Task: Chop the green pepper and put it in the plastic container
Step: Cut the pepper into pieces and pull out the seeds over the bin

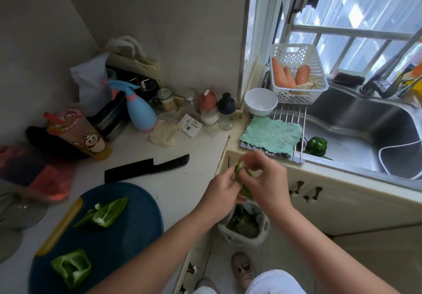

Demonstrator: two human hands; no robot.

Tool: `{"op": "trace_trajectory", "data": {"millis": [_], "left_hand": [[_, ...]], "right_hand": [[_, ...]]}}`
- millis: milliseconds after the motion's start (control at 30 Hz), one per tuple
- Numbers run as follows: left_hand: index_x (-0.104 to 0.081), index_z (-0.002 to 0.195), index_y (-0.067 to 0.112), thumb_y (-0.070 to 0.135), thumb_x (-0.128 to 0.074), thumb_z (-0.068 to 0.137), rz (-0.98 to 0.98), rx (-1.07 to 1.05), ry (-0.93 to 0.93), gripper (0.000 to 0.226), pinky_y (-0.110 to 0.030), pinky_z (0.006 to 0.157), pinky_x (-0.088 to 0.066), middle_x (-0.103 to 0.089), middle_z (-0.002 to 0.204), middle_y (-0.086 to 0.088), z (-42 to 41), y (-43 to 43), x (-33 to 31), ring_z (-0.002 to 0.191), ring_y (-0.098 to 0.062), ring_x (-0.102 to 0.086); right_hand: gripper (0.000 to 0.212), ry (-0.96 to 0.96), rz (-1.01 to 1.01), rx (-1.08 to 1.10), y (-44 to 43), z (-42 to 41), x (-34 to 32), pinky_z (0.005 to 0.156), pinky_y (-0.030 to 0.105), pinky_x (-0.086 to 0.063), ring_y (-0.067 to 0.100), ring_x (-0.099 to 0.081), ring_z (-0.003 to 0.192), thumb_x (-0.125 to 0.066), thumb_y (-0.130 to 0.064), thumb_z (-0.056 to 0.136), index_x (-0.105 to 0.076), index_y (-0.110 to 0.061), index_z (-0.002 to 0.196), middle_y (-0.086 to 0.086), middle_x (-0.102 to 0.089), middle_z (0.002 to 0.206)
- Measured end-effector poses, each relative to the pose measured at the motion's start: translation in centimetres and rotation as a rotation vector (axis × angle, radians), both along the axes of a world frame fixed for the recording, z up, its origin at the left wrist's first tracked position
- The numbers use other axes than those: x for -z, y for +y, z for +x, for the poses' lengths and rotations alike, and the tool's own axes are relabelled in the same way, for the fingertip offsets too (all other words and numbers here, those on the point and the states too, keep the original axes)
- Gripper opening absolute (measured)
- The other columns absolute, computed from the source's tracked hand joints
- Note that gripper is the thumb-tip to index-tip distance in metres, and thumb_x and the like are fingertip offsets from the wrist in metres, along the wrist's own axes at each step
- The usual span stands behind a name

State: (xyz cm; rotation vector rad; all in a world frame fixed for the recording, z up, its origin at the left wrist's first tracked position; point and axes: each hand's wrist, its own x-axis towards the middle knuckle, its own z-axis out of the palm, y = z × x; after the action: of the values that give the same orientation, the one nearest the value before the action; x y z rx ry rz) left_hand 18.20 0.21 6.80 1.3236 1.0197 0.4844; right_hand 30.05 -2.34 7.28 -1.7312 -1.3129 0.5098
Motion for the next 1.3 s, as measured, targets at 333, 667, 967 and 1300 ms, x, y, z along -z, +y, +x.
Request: {"op": "trace_trajectory", "data": {"millis": [333, 667, 967, 1300], "left_hand": [[-0.047, 0.115, 0.050, 0.016, -0.044, 0.098, 0.032, 0.040, 0.028, 0.037, -0.038, 0.084, -0.057, -0.066, 0.109, -0.007, -0.4, 0.6, 0.2, 0.099, -0.018, -0.066], [-0.051, 0.131, 0.024, 0.018, -0.044, 0.098, 0.060, -0.014, 0.063, 0.034, -0.040, 0.084, -0.057, -0.068, 0.106, -0.005, -0.8, 1.0, 0.4, 0.099, -0.017, -0.067], [-0.046, 0.137, 0.026, 0.018, -0.041, 0.099, 0.216, -0.024, 0.199, 0.039, -0.028, 0.085, -0.056, -0.063, 0.115, 0.000, -1.9, 1.4, 0.5, 0.103, -0.011, -0.061], [-0.057, 0.121, 0.030, 0.013, -0.041, 0.098, 0.139, 0.071, 0.226, 0.032, -0.029, 0.082, -0.055, -0.063, 0.104, 0.003, -2.8, 2.1, 1.1, 0.097, -0.011, -0.062]], "right_hand": [[0.015, -0.072, 0.048, 0.012, 0.5, -0.3, -0.1, 0.060, 0.026, -0.049, 0.012, -0.059, 0.067, -0.071, 0.000, 0.070, -0.063, -0.011, 0.075, -0.003, -0.064, 0.071], [0.009, -0.046, 0.023, -0.005, 0.9, -0.6, 0.3, 0.066, 0.011, -0.047, -0.005, -0.056, 0.068, -0.073, -0.002, 0.070, -0.069, -0.009, 0.073, -0.016, -0.061, 0.070], [0.014, 0.134, -0.280, -0.112, 1.7, 0.5, -1.1, 0.067, 0.028, -0.058, 0.012, -0.067, 0.067, -0.072, -0.006, 0.075, -0.070, -0.019, 0.072, -0.004, -0.070, 0.071], [0.007, 0.287, -0.542, -0.164, 2.7, 3.8, -0.4, 0.063, 0.020, -0.051, 0.008, -0.067, 0.071, -0.075, -0.011, 0.077, -0.073, -0.017, 0.076, -0.001, -0.073, 0.076]]}}
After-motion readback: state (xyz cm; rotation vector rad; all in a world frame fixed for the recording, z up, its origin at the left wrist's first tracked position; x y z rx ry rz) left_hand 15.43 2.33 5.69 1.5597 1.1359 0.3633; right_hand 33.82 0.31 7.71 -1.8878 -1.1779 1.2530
